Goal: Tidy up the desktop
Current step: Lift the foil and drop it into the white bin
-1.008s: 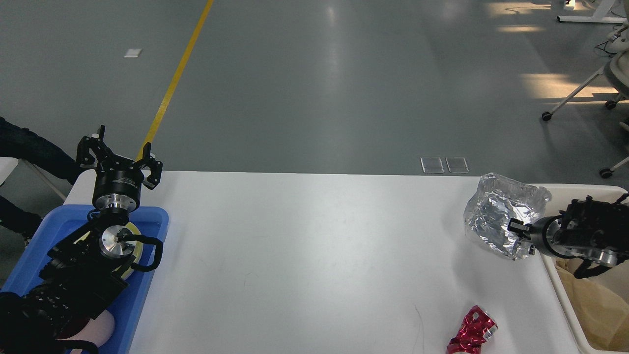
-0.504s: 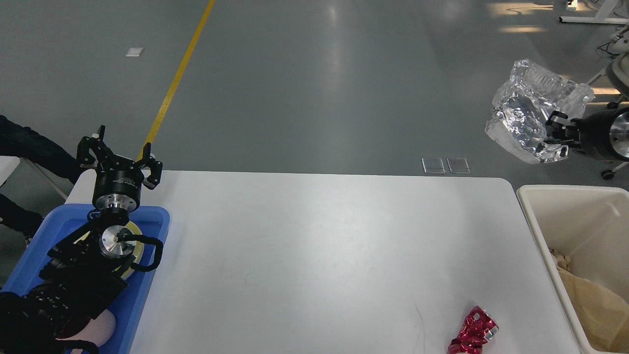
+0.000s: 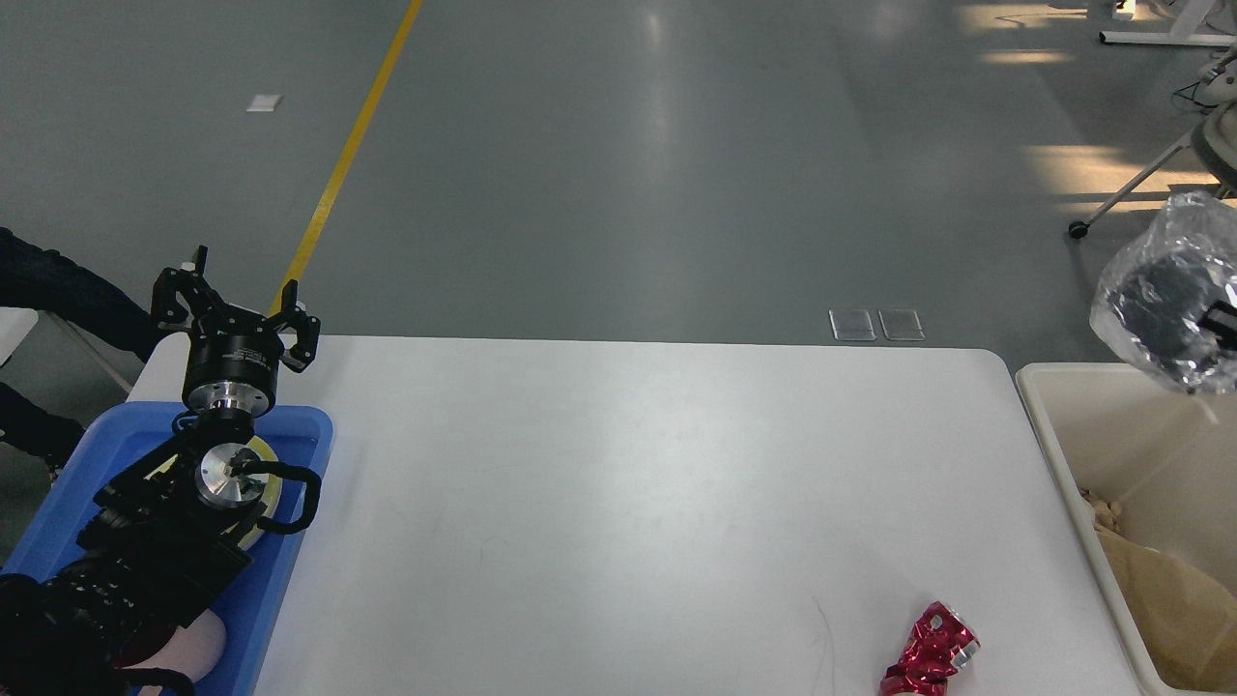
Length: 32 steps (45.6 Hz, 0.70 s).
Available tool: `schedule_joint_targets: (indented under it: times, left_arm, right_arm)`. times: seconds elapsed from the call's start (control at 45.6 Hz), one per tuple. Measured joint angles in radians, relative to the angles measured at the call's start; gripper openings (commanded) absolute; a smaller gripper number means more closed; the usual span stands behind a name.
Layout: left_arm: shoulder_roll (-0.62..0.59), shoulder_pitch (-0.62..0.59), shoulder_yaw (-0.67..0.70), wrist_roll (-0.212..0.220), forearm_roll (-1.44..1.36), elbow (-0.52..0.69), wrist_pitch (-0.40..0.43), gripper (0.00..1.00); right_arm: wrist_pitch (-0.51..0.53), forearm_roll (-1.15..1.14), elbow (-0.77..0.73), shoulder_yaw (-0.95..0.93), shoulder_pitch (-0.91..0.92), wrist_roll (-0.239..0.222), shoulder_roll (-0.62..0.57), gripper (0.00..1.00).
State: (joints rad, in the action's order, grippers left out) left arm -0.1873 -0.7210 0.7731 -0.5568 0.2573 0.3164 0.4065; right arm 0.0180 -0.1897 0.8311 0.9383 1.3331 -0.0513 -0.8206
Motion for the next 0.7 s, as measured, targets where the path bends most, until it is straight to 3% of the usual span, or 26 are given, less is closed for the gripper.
schedule_joint_targets:
  times: [0.044,0.11,0.153,0.395,0.701]
  left_arm:
    - [0.000,0.000,0.000,0.000,0.000,0.000,0.000,0.96]
    - [0.000,0.000,0.000,0.000,0.000,0.000,0.000,0.96]
    - [0.000,0.000,0.000,0.000,0.000,0.000,0.000,0.96]
    - [0.000,0.000,0.000,0.000,0.000,0.000,0.000,0.96]
    - [0.000,0.000,0.000,0.000,0.000,0.000,0.000,0.96]
  right_arm:
    - [-0.001,0.000,-0.030,-0.010,-0.052,0.000,-0.002,0.32]
    - [-0.002,0.001,-0.092,-0.030,-0.136,0.001,0.000,0.79]
    - [-0.003,0.001,-0.133,-0.044,-0.192,0.001,0.003,0.97]
    - [-0.007,0.001,-0.296,-0.151,-0.457,0.001,0.060,1.00]
    - [0.015,0.001,-0.282,-0.157,-0.409,0.001,0.139,1.00]
